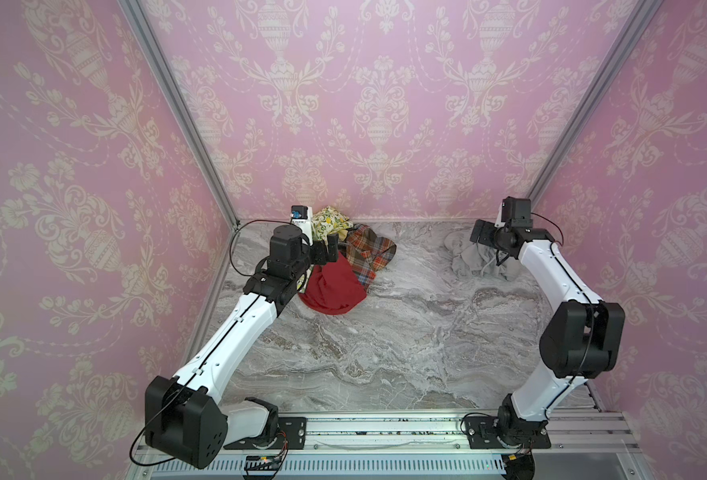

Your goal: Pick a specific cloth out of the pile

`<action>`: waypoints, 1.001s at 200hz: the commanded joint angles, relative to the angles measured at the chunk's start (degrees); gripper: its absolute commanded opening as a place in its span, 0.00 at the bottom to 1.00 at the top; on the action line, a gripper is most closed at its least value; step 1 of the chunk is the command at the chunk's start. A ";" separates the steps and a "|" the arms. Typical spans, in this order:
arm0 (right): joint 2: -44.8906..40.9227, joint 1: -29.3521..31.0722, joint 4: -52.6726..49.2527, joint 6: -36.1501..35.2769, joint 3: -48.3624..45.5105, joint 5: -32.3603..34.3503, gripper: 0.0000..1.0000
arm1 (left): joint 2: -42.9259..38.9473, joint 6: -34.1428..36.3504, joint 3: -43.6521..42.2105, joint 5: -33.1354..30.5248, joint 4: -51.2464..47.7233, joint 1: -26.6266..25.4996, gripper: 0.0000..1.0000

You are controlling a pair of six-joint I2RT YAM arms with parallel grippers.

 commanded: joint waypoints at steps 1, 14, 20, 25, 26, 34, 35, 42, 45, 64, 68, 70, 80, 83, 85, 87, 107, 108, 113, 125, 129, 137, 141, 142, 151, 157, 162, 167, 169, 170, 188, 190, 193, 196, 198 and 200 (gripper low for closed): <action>-8.78 -0.10 14.35 -2.71 -11.92 -4.66 0.99 | -3.01 0.81 -2.82 -6.21 -5.70 7.41 0.99; -13.79 0.02 22.19 -1.97 -21.51 -6.32 0.99 | -4.79 -0.73 -6.32 -7.35 -3.65 12.09 0.99; -15.84 0.29 26.02 -1.58 -25.57 -6.70 0.99 | -5.87 -0.96 -8.51 -7.74 -1.85 13.88 0.99; -17.30 0.59 29.26 -1.14 -28.84 -6.49 0.99 | -6.71 -1.01 -10.38 -7.94 -0.19 15.14 0.99; -17.55 0.65 29.88 -1.04 -29.47 -6.47 0.99 | -6.84 -0.98 -10.74 -7.91 0.17 15.39 0.99; -19.44 1.40 34.40 -1.05 -34.17 -7.21 1.00 | -7.88 -0.23 -13.73 -7.87 3.06 17.05 0.99; -19.55 1.54 34.69 -1.17 -34.77 -7.27 1.00 | -7.95 -0.05 -14.09 -7.88 3.46 17.23 0.99; -20.75 2.64 38.63 -2.03 -38.62 -6.60 1.00 | -8.28 0.94 -16.57 -8.09 5.86 18.15 0.99; -21.24 3.18 39.87 -2.49 -40.06 -5.78 1.00 | -8.22 1.37 -17.50 -8.13 6.70 18.53 0.99; -22.85 5.55 45.57 -5.55 -46.91 -0.49 1.00 | -6.24 3.27 -20.75 -9.55 10.10 19.50 0.99; -23.03 5.71 46.65 -5.68 -48.16 0.46 1.00 | -5.58 3.55 -22.86 -9.39 11.36 19.59 0.99; -23.11 5.72 47.17 -5.69 -48.76 0.79 1.00 | -5.26 3.72 -23.42 -9.27 12.09 19.60 0.99; -23.38 5.73 50.34 -6.34 -51.88 1.63 1.00 | -3.55 4.73 -25.88 -8.24 16.34 19.60 0.99; -23.35 5.73 51.43 -6.67 -52.52 1.81 1.00 | -2.82 5.03 -26.66 -7.91 17.89 19.60 0.99; -23.20 5.73 52.74 -7.00 -53.37 1.95 1.00 | -2.42 5.26 -27.14 -7.76 18.65 19.60 0.99; -23.10 5.73 53.31 -7.09 -53.64 2.02 1.00 | -2.09 5.51 -27.70 -7.54 19.94 19.60 0.99; -22.25 5.05 56.78 -8.27 -55.54 1.47 1.00 | 3.05 8.28 -33.02 -6.43 32.06 19.68 0.99; -22.23 5.08 56.95 -8.34 -55.60 1.55 1.00 | 3.36 8.33 -33.23 -6.40 32.55 19.68 0.99; -21.85 5.06 59.10 -9.61 -56.31 1.73 1.00 | 4.80 8.85 -34.18 -5.90 35.04 19.77 0.99; -21.06 4.82 60.95 -11.29 -57.07 1.36 1.00 | 8.36 8.49 -34.81 -4.01 39.25 20.46 0.99; -20.95 4.69 59.12 -11.20 -56.62 1.59 1.00 | 9.33 6.80 -34.67 -2.42 39.43 21.01 0.99; -19.70 4.38 59.55 -10.71 -57.01 1.42 1.00 | 11.14 7.11 -33.73 1.57 39.72 21.60 0.99; -18.49 4.31 61.50 -10.93 -57.74 0.67 1.00 | 11.98 7.92 -33.23 3.02 38.26 21.62 0.99; -18.15 4.32 62.08 -11.03 -57.98 0.58 1.00 | 12.26 8.06 -33.11 3.41 38.03 21.62 0.99; -14.19 4.77 69.73 -11.71 -60.61 0.22 1.00 | 14.35 8.67 -34.58 5.29 40.58 21.62 0.99; -11.11 5.16 76.11 -11.75 -62.28 0.95 1.00 | 16.22 8.66 -37.80 5.53 48.16 21.62 0.99; -8.68 5.31 80.14 -11.86 -63.23 1.04 1.00 | 18.15 8.64 -40.66 4.70 54.64 21.41 0.99; -7.07 5.29 81.65 -12.14 -63.12 0.27 1.00 | 20.50 8.84 -43.10 3.47 62.10 20.84 0.99; -6.79 5.31 82.09 -12.27 -62.98 0.02 1.00 | 21.48 8.95 -43.56 3.59 63.87 20.81 0.99; -6.76 5.34 82.09 -12.27 -62.93 -0.01 1.00 | 21.89 8.97 -43.63 3.79 64.81 20.82 0.99; -7.12 5.42 80.08 -11.93 -62.40 1.06 0.99 | 20.86 10.16 -41.70 0.80 59.85 19.18 0.99; -7.07 5.39 80.35 -11.93 -62.38 1.10 1.00 | 20.86 10.32 -41.63 -0.32 59.55 18.75 0.99; -7.32 5.35 79.63 -11.89 -62.26 1.13 1.00 | 20.95 10.66 -41.65 -0.94 59.73 18.30 0.99; -7.57 5.33 78.54 -11.91 -62.10 1.32 1.00 | 21.15 10.71 -41.87 -1.40 60.37 18.06 0.99; -7.76 5.36 78.06 -11.93 -62.02 1.27 1.00 | 21.44 10.81 -42.06 -1.39 61.06 18.03 0.99; -7.78 5.37 77.96 -11.89 -62.03 1.22 1.00 | 21.73 10.94 -42.24 -1.27 61.94 18.02 0.99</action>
